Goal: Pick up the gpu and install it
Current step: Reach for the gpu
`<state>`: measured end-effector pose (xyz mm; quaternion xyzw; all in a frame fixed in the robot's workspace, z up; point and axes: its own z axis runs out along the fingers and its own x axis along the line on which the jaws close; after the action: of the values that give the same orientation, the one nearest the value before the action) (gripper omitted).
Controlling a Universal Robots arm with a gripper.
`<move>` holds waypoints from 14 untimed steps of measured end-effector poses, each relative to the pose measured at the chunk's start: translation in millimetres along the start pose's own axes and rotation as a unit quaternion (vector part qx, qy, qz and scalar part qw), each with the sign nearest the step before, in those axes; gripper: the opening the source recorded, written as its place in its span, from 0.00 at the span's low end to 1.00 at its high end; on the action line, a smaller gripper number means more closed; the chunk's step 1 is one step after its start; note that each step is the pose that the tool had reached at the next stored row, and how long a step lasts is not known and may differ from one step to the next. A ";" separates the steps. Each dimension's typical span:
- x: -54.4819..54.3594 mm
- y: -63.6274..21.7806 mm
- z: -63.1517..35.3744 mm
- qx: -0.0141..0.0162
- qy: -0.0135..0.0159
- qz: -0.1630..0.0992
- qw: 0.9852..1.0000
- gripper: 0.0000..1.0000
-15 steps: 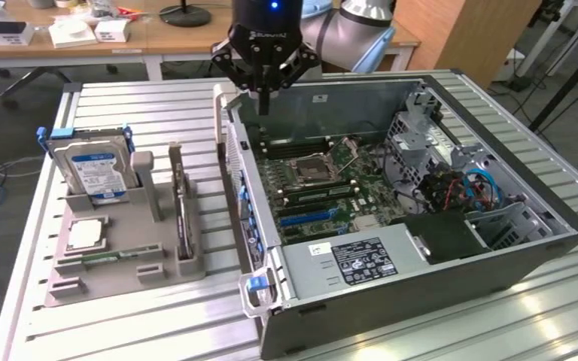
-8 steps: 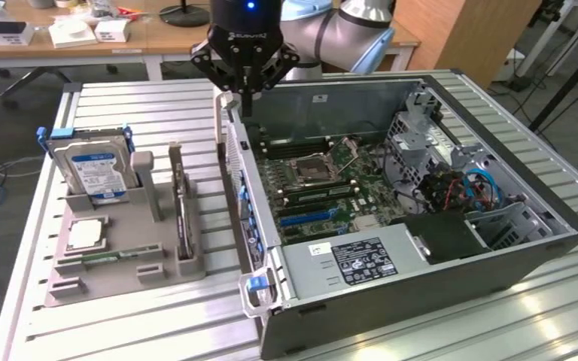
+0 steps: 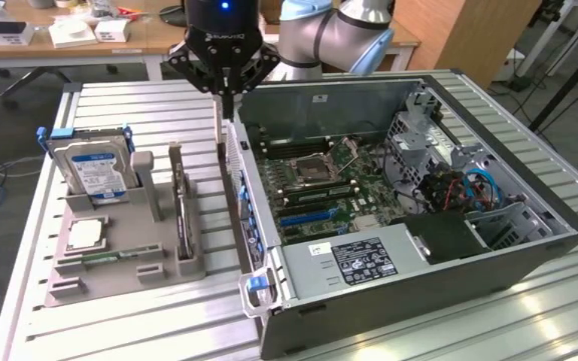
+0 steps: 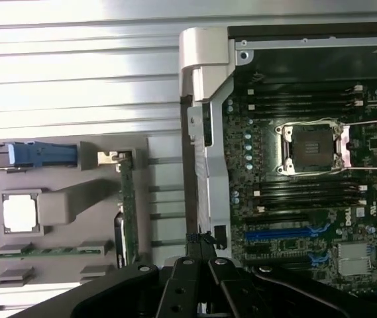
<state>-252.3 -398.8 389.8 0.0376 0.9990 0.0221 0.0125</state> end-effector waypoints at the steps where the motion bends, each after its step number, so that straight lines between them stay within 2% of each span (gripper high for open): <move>1: 3.2 -0.2 0.0 0.000 0.000 0.000 1.000 0.10; 14: 38.0 -2.9 -0.2 0.000 0.000 0.000 1.000 0.10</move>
<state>-290.5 -398.9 388.9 0.0379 0.9990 0.0221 0.0125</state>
